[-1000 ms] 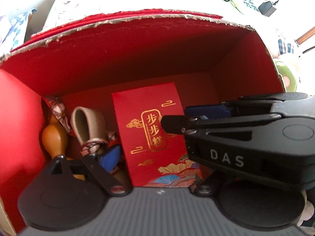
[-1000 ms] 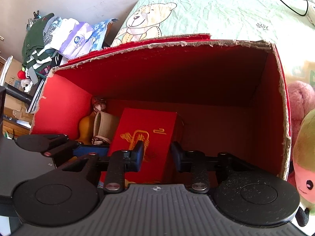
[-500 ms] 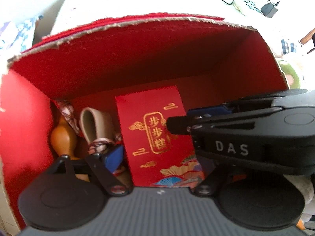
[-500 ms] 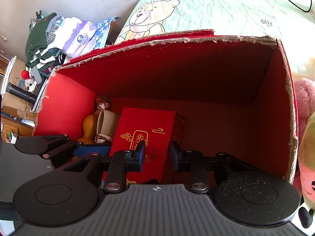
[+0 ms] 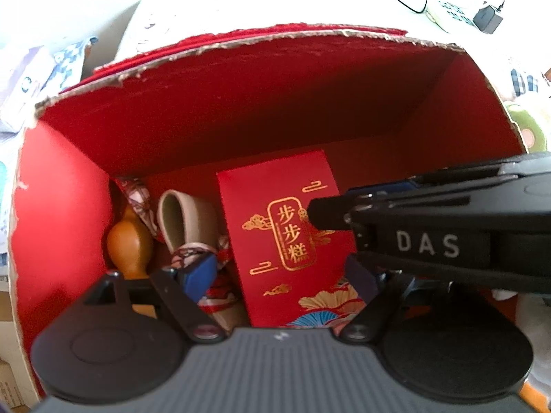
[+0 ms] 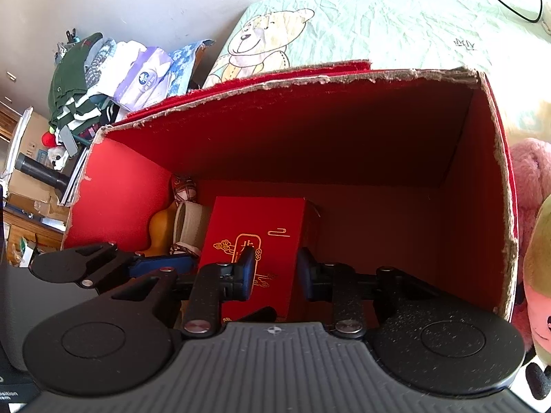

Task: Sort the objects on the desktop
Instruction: 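Set the gift box upright beside the sandals and open the right tool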

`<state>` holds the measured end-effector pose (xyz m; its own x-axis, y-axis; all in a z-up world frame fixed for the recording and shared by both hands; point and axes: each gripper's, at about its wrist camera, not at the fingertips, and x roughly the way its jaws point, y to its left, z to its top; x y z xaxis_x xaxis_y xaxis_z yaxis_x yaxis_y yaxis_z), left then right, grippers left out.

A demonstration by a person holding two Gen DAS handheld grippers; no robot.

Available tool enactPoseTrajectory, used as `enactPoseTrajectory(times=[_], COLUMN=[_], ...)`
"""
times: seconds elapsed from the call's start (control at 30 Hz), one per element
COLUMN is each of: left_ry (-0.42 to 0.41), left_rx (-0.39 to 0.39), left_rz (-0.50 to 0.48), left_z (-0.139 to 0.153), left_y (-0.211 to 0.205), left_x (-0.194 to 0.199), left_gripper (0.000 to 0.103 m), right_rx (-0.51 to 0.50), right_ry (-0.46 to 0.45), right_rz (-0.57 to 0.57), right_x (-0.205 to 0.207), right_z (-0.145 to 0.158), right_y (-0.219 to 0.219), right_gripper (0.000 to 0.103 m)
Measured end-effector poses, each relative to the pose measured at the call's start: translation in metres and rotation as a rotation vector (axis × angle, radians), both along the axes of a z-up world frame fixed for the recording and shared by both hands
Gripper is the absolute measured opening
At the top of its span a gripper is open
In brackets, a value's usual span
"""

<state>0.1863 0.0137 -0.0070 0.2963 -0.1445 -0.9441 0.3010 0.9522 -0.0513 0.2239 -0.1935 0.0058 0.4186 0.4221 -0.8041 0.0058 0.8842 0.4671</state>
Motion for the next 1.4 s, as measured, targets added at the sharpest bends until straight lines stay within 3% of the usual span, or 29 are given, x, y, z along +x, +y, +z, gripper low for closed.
enactPoseTrajectory(times=[0.43, 0.73, 1.4], left_ry=[-0.052, -0.084, -0.125], left_rx=[0.021, 0.036, 0.061], left_rz=[0.024, 0.016, 0.015], left_z=[-0.004, -0.011, -0.013], left_y=[-0.016, -0.013, -0.012], left_x=[-0.022, -0.013, -0.008], left_gripper=[0.091, 0.091, 0.089], right_rx=[0.017, 0.026, 0.031], right_ry=[0.004, -0.02, -0.038], right_rz=[0.005, 0.001, -0.014], right_x=[0.002, -0.001, -0.005], right_z=[0.001, 0.002, 0.003], right_y=[0.0, -0.001, -0.002], right_gripper=[0.031, 0.026, 0.026])
